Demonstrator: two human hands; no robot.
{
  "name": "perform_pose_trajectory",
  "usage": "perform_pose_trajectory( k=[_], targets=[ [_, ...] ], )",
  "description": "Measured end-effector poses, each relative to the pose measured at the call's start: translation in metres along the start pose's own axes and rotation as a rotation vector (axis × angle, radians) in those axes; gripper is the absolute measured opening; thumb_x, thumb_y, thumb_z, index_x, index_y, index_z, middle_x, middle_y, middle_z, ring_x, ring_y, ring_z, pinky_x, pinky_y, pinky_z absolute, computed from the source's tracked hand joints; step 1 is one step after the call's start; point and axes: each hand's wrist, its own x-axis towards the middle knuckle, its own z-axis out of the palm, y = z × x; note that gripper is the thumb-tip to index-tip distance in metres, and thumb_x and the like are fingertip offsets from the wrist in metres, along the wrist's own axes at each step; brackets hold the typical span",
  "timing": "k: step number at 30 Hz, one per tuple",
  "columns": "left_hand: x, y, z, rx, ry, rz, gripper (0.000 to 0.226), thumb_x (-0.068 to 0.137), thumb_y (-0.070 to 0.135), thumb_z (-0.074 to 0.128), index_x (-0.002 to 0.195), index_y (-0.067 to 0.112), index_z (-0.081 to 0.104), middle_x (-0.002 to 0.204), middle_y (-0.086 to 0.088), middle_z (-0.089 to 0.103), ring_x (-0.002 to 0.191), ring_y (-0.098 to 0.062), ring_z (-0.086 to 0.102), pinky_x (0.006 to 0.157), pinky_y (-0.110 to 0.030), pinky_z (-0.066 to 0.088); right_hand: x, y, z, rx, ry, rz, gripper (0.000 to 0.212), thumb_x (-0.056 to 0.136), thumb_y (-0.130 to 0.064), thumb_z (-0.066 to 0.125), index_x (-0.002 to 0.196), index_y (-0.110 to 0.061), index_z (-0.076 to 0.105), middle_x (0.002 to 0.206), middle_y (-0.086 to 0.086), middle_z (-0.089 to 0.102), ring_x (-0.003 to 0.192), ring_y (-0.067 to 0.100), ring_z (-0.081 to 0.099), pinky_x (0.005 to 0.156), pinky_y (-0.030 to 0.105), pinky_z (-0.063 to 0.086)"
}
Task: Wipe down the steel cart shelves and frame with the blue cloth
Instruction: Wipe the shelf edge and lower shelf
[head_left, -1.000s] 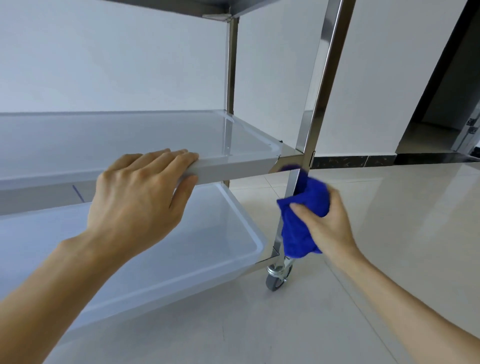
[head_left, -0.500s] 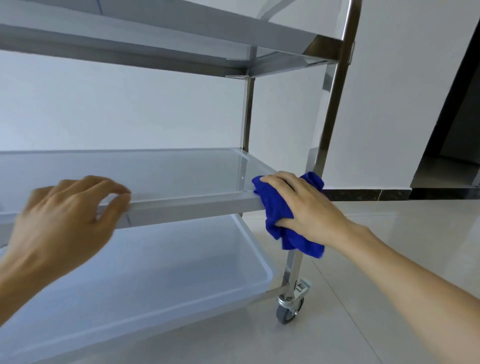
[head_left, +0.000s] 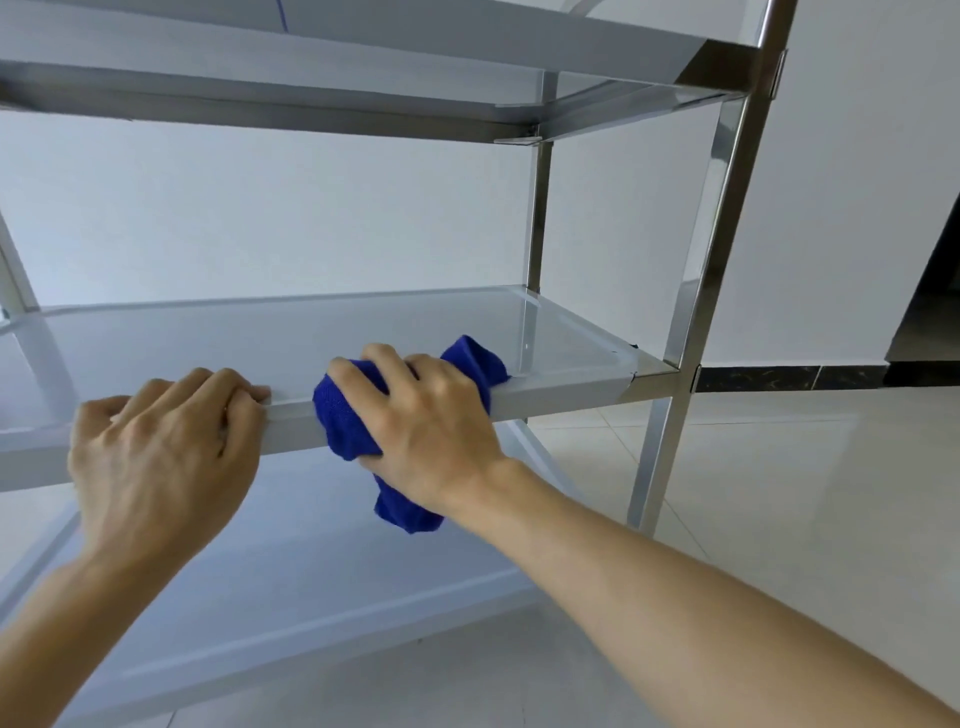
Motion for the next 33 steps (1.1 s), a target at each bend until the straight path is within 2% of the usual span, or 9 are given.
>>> perform_pose_trajectory(
  k=[4, 9, 11, 15, 19, 23, 25, 29, 33],
  targets=[
    [-0.002, 0.001, -0.004, -0.004, 0.026, 0.004, 0.043, 0.095, 0.028, 0.029, 0.085, 0.023, 0.070, 0.089, 0.003, 0.071, 0.083, -0.030, 0.062, 0.079, -0.048, 0.044, -0.017, 0.041, -0.013, 0.034, 0.040, -0.044, 0.061, 0.069, -0.026, 0.070, 0.129, -0.024, 0.062, 0.121, 0.000, 0.064, 0.078, 0.027, 0.066, 0.063, 0.037, 0.050],
    [-0.003, 0.007, -0.005, 0.054, 0.024, 0.024, 0.041, 0.096, 0.027, 0.033, 0.081, 0.024, 0.071, 0.083, 0.005, 0.070, 0.081, -0.028, 0.064, 0.080, -0.041, 0.038, -0.078, 0.139, -0.037, -0.121, -0.004, 0.174, 0.069, 0.067, -0.033, 0.080, 0.131, -0.026, 0.057, 0.125, -0.004, 0.062, 0.086, 0.027, 0.067, 0.069, 0.037, 0.052],
    [-0.004, 0.011, -0.005, 0.064, 0.016, 0.023, 0.041, 0.096, 0.028, 0.032, 0.081, 0.024, 0.070, 0.081, 0.006, 0.069, 0.081, -0.027, 0.063, 0.080, -0.040, 0.036, -0.091, 0.160, -0.042, -0.145, 0.012, 0.241, 0.060, 0.072, -0.028, 0.079, 0.128, -0.021, 0.060, 0.122, -0.002, 0.063, 0.083, 0.027, 0.066, 0.069, 0.039, 0.051],
    [-0.005, 0.020, -0.004, 0.089, -0.014, 0.022, 0.039, 0.095, 0.028, 0.032, 0.077, 0.021, 0.067, 0.076, 0.005, 0.066, 0.078, -0.026, 0.062, 0.079, -0.038, 0.034, -0.080, 0.143, -0.033, -0.136, 0.074, 0.264, 0.040, 0.080, -0.027, 0.075, 0.117, -0.012, 0.067, 0.113, 0.004, 0.067, 0.080, 0.032, 0.066, 0.067, 0.044, 0.051],
    [-0.005, 0.021, -0.006, 0.095, -0.029, 0.022, 0.041, 0.095, 0.027, 0.031, 0.077, 0.020, 0.067, 0.076, 0.005, 0.067, 0.077, -0.026, 0.062, 0.079, -0.039, 0.036, -0.044, 0.072, -0.024, -0.002, 0.026, 0.220, 0.062, 0.063, -0.024, 0.081, 0.122, -0.015, 0.064, 0.118, 0.005, 0.065, 0.087, 0.034, 0.067, 0.070, 0.043, 0.054],
    [-0.006, 0.017, -0.010, 0.051, -0.058, 0.017, 0.040, 0.094, 0.027, 0.032, 0.081, 0.022, 0.069, 0.080, 0.007, 0.068, 0.078, -0.024, 0.062, 0.082, -0.037, 0.035, -0.006, 0.008, -0.015, 0.038, -0.085, 0.111, 0.074, 0.066, -0.038, 0.083, 0.131, -0.016, 0.055, 0.121, 0.005, 0.060, 0.087, 0.030, 0.065, 0.063, 0.031, 0.041],
    [-0.005, 0.015, -0.011, 0.016, -0.087, 0.009, 0.038, 0.095, 0.026, 0.033, 0.086, 0.022, 0.070, 0.083, 0.006, 0.069, 0.080, -0.024, 0.061, 0.084, -0.036, 0.034, -0.001, 0.002, -0.016, 0.087, -0.162, 0.107, 0.090, 0.065, -0.050, 0.083, 0.139, -0.018, 0.043, 0.128, 0.002, 0.056, 0.096, 0.027, 0.063, 0.070, 0.031, 0.038],
    [-0.001, 0.011, -0.018, -0.229, -0.107, -0.041, 0.020, 0.098, 0.021, 0.048, 0.111, 0.018, 0.063, 0.098, 0.008, 0.064, 0.080, -0.022, 0.057, 0.088, -0.040, 0.039, 0.000, 0.025, -0.036, 0.514, -0.462, 0.201, 0.119, 0.056, -0.055, 0.088, 0.148, -0.037, 0.014, 0.145, -0.014, 0.042, 0.122, 0.012, 0.045, 0.090, 0.027, 0.038],
    [-0.004, 0.039, -0.022, -0.426, -0.151, 0.229, 0.027, 0.093, 0.021, 0.046, 0.117, 0.025, 0.058, 0.113, 0.018, 0.059, 0.095, -0.009, 0.054, 0.080, -0.023, 0.039, 0.006, 0.045, -0.053, 0.763, -0.619, 0.296, 0.111, 0.058, -0.050, 0.089, 0.144, -0.049, 0.020, 0.145, -0.030, 0.037, 0.126, 0.003, 0.045, 0.103, 0.033, 0.046]
  ],
)
